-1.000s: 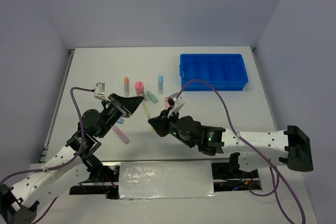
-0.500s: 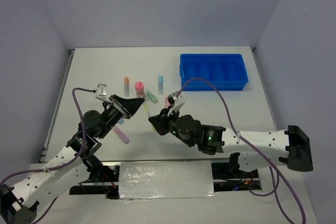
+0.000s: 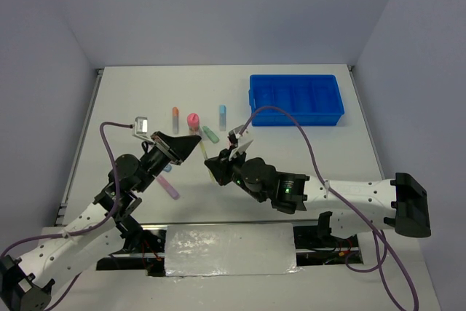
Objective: Sort the stationery into containers
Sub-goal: Close the pen cap on the pen.
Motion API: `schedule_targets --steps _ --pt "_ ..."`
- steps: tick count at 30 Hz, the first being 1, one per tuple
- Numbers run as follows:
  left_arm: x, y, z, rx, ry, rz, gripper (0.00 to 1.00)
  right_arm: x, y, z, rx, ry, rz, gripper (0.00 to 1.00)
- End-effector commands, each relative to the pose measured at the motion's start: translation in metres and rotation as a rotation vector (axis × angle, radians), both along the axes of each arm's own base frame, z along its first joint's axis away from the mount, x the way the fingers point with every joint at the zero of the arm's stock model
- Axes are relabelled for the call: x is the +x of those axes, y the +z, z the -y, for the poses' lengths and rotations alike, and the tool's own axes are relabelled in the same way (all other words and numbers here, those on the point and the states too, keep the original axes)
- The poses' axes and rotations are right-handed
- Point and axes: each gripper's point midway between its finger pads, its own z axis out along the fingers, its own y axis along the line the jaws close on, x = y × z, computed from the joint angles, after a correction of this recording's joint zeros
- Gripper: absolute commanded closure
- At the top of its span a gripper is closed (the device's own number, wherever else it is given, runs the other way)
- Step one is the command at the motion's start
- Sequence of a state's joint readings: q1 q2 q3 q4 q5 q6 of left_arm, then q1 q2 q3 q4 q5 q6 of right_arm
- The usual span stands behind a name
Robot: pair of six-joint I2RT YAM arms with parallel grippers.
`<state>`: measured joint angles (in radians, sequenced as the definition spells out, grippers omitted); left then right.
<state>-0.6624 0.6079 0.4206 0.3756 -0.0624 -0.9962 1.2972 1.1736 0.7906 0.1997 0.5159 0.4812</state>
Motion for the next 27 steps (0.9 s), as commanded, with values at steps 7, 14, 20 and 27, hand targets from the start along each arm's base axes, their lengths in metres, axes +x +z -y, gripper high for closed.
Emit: schedule_targets --steps 7,14,20,27 --pt "-0.023 0.011 0.027 0.115 -0.199 0.101 0.76 0.007 0.092 0.008 0.207 0.025 0.237 1.0" --pt "-0.02 0.03 0.021 0.137 -0.161 0.138 0.81 -0.001 0.081 0.005 0.202 0.07 0.209 1.0" --pt "-0.025 0.038 0.027 0.142 -0.205 0.178 0.99 -0.001 0.081 0.003 0.201 0.07 0.204 1.0" --pt "-0.059 0.064 0.033 0.196 -0.349 0.429 1.0 -0.019 0.068 -0.011 0.146 0.257 0.221 0.75"
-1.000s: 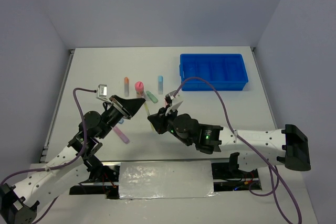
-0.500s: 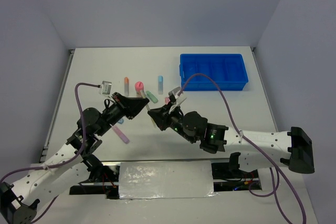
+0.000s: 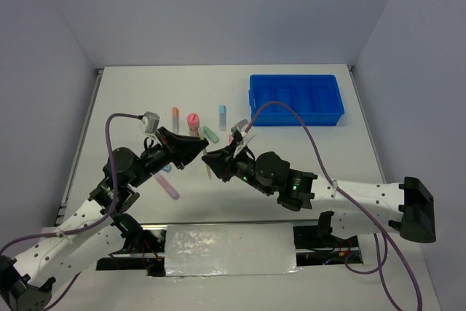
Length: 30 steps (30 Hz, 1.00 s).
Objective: Sort the stationery into containers
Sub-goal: Close the pen cap on the pen.
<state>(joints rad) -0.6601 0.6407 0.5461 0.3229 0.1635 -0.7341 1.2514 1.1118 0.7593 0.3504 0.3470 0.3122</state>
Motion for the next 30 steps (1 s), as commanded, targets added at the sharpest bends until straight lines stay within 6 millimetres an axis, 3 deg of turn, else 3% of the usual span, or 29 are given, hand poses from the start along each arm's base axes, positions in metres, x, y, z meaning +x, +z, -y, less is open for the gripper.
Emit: schedule_targets --steps 1,6,7,9,11,17,22,26,30 --pt "-0.042 0.037 0.013 0.009 -0.209 0.215 1.0 -0.018 0.029 -0.01 0.075 0.142 0.054 0.73" --pt "-0.066 0.05 0.018 0.01 -0.333 0.325 1.0 -0.021 0.025 -0.01 0.052 0.158 0.053 0.74" --pt "-0.067 0.05 0.019 0.014 -0.34 0.326 1.0 -0.021 0.025 -0.01 0.052 0.159 0.051 0.79" --pt "-0.065 0.048 0.02 0.033 -0.338 0.321 1.0 -0.022 0.026 -0.008 0.052 0.161 0.053 0.97" --pt "-0.06 0.045 0.02 0.048 -0.316 0.313 1.0 -0.022 0.026 -0.006 0.053 0.158 0.052 1.0" --pt "-0.04 0.043 0.016 0.074 -0.22 0.246 0.59 -0.022 0.022 -0.003 0.05 0.152 0.049 1.0" --pt "-0.031 0.056 0.012 0.05 -0.161 0.233 0.42 -0.021 0.016 -0.005 0.028 0.153 0.041 1.0" --pt "-0.031 0.073 0.008 0.018 -0.138 0.254 0.43 -0.021 0.006 -0.007 0.01 0.154 0.03 1.0" --pt "-0.026 0.076 0.004 0.017 -0.1 0.25 0.49 -0.021 0.002 -0.008 0.003 0.157 0.02 1.0"
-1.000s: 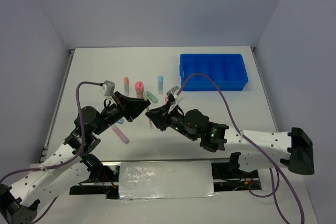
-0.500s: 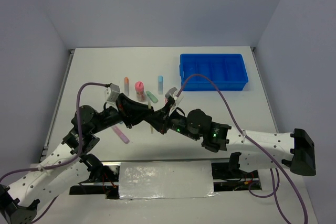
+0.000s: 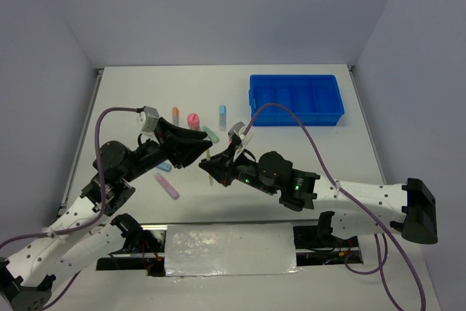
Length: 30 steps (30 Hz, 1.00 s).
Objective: Sort the stationery into containers
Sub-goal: Close the pen cap on the pen.
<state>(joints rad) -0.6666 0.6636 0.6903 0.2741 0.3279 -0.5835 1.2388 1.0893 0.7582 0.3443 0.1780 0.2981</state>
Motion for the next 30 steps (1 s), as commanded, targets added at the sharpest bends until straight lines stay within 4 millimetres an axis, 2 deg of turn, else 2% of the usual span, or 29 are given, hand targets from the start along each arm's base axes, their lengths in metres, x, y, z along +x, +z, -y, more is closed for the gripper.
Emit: schedule_targets --steps 1,5,8,11,13,16,17,21,30 --pt "0.0 0.028 -0.007 -0.053 0.037 0.047 0.49 0.0 -0.004 0.0 -0.003 0.004 0.003 1.0" --pt "0.002 0.021 -0.004 -0.038 0.031 0.029 0.52 0.0 -0.003 -0.002 -0.005 0.011 0.007 1.0" --pt "0.003 0.014 -0.002 -0.033 0.022 0.017 0.65 0.001 -0.001 -0.003 -0.008 0.01 0.009 1.0" --pt "0.001 0.009 -0.001 -0.026 0.013 0.007 0.7 0.002 0.001 -0.003 -0.005 0.004 0.01 1.0" --pt "0.0 0.007 0.0 -0.023 0.005 0.005 0.77 0.003 0.005 -0.004 -0.008 -0.001 0.015 1.0" --pt "-0.004 0.0 0.002 -0.016 -0.024 -0.005 0.97 0.006 0.014 -0.006 -0.003 -0.012 0.028 1.0" --pt "-0.005 0.0 0.002 -0.017 -0.024 -0.004 1.0 0.007 0.014 -0.006 -0.004 -0.014 0.029 1.0" --pt "-0.005 -0.023 0.004 0.005 -0.038 -0.05 1.0 0.013 0.034 -0.008 0.014 -0.016 0.052 1.0" --pt "-0.009 -0.06 0.007 0.015 -0.064 -0.125 1.0 0.026 0.073 -0.013 0.047 -0.019 0.104 1.0"
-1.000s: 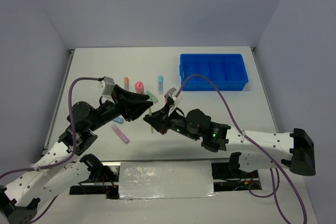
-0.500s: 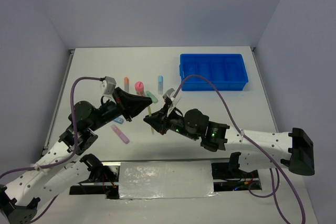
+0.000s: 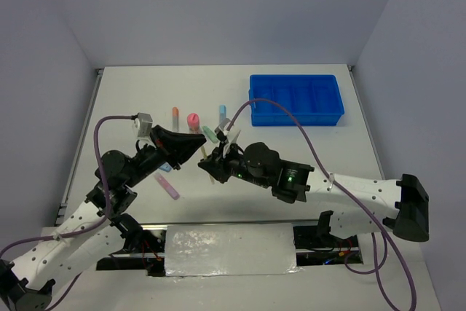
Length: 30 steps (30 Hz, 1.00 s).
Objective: Sort the stationery into containers
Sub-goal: Close the pen cap on the pen.
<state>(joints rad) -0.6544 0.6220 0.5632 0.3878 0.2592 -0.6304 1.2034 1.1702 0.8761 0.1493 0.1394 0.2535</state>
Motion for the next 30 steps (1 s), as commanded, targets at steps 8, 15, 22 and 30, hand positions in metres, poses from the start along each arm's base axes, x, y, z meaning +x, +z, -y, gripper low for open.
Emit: schedule_targets --steps 8,15,22,30 --pt "-0.023 -0.077 0.017 0.078 -0.149 -0.171 1.0 0.028 0.153 -0.001 0.269 -0.02 0.206 1.0" --pt "-0.028 -0.104 0.022 0.063 -0.17 -0.228 1.0 0.047 0.207 -0.005 0.31 -0.018 0.278 1.0" --pt "-0.011 -0.082 0.005 0.114 -0.011 -0.225 0.95 0.06 0.168 -0.009 0.233 -0.053 0.229 1.0" --pt "0.027 0.067 -0.14 0.045 0.755 -0.258 0.04 0.065 0.023 0.02 0.032 -0.133 0.036 1.0"
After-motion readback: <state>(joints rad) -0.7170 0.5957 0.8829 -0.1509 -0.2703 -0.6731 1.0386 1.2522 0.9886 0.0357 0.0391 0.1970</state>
